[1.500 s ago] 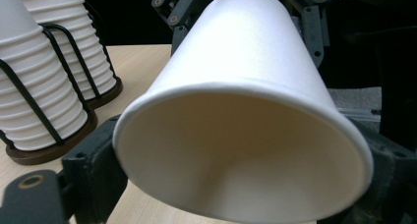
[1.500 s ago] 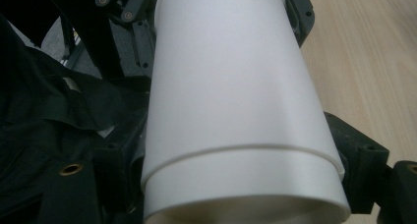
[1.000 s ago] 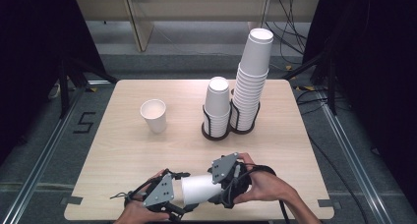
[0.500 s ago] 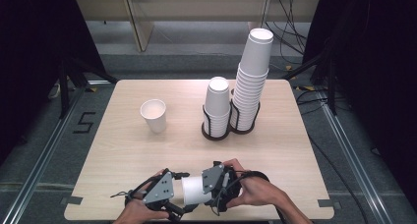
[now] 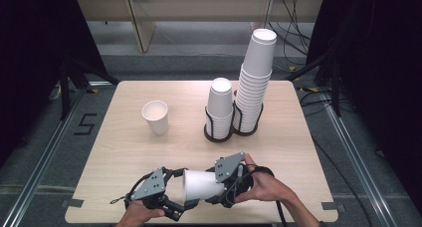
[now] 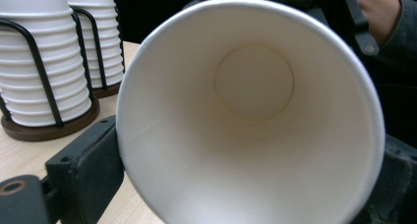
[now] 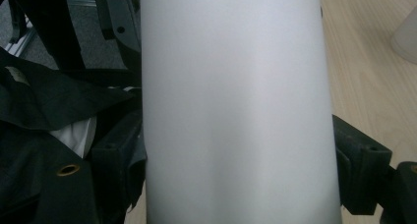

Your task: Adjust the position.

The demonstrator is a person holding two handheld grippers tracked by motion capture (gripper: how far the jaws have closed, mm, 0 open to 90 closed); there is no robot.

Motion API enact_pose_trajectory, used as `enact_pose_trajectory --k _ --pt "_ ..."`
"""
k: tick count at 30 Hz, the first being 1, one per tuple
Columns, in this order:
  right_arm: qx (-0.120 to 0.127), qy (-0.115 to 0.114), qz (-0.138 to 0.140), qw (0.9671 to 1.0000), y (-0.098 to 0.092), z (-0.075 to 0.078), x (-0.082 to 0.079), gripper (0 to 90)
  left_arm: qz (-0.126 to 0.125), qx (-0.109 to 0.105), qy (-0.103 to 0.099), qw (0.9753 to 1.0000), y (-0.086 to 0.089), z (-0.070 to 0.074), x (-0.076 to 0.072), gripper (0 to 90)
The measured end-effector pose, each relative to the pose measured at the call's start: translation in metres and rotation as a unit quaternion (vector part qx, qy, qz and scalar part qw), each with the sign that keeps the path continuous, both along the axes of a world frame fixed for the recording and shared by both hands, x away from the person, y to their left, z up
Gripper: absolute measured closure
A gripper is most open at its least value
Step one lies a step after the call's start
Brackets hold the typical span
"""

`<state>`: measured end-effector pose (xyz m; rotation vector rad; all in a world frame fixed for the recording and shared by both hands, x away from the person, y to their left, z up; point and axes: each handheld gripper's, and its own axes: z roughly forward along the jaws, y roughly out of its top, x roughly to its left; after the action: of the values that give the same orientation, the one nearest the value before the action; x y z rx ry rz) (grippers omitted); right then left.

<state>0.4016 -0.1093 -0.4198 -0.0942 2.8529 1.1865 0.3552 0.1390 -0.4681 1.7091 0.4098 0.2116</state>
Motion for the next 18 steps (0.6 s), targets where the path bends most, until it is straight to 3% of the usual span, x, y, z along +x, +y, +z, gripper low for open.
enact_pose_trajectory --k 2,7,10,11,12,16,18 --pt "0.006 0.014 -0.002 0.9999 -0.0002 -0.0014 -0.0003 23.0 -0.002 -0.001 -0.007 1.0000 0.0015 0.0014 0.0001 7.3" --pt "-0.005 0.008 -0.006 0.9999 0.0019 -0.0055 0.0008 23.1 -0.007 0.008 -0.029 0.9995 0.0029 0.0070 -0.0022 11.4" --pt "-0.010 0.010 -0.010 0.9999 0.0035 -0.0072 -0.0005 22.5 -0.015 0.003 -0.033 0.9993 0.0021 0.0074 -0.0025 12.5" --pt "-0.013 0.011 -0.011 0.9998 0.0040 -0.0073 -0.0011 22.2 -0.011 0.013 -0.032 0.9993 0.0026 0.0085 -0.0036 12.9" --pt "-0.016 0.011 -0.013 0.9997 0.0045 -0.0074 -0.0017 21.9 -0.011 0.006 -0.034 0.9994 0.0008 0.0077 -0.0035 13.3" --pt "-0.034 -0.003 -0.020 0.9992 0.0068 -0.0072 -0.0032 21.0 -0.009 0.018 -0.031 0.9993 0.0014 0.0078 -0.0038 13.4" --pt "-0.034 0.003 -0.025 0.9991 0.0075 -0.0063 -0.0050 20.2 -0.007 0.022 -0.031 0.9992 0.0008 0.0083 -0.0038 13.5"
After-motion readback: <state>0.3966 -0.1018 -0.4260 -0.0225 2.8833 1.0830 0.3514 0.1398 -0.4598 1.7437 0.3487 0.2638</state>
